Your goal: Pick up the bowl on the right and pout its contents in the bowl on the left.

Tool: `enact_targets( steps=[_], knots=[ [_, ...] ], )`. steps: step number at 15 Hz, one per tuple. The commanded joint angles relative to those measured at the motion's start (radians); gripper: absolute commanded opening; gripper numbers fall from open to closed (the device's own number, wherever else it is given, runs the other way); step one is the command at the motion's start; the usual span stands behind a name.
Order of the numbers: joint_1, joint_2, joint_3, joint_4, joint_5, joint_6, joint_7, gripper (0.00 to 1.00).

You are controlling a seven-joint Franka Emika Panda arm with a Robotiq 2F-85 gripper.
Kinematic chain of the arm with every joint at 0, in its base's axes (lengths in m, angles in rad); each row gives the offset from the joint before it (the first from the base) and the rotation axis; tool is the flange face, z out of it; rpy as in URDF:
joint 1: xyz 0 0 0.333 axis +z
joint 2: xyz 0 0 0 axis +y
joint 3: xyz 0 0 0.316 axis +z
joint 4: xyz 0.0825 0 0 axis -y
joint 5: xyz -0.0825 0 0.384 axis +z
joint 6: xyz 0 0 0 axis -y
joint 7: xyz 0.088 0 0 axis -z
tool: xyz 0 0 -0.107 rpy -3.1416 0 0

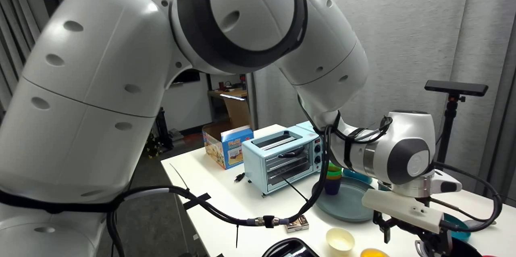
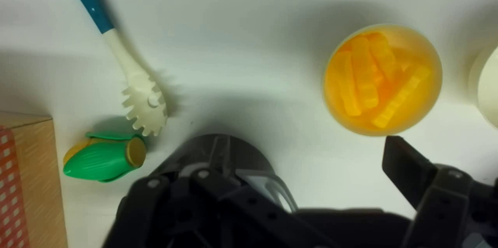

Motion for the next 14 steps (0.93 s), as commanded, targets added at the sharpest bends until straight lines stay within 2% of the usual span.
enact_targets(
  steps=[1, 14],
  knots=[
    [-0.029, 0.013, 0.028, -0.005, 0.045, 0.035, -0.050, 1.00],
    [-0.089, 0.087, 0.067, 0.028, 0.049, 0.029, -0.227, 1.00]
  ],
)
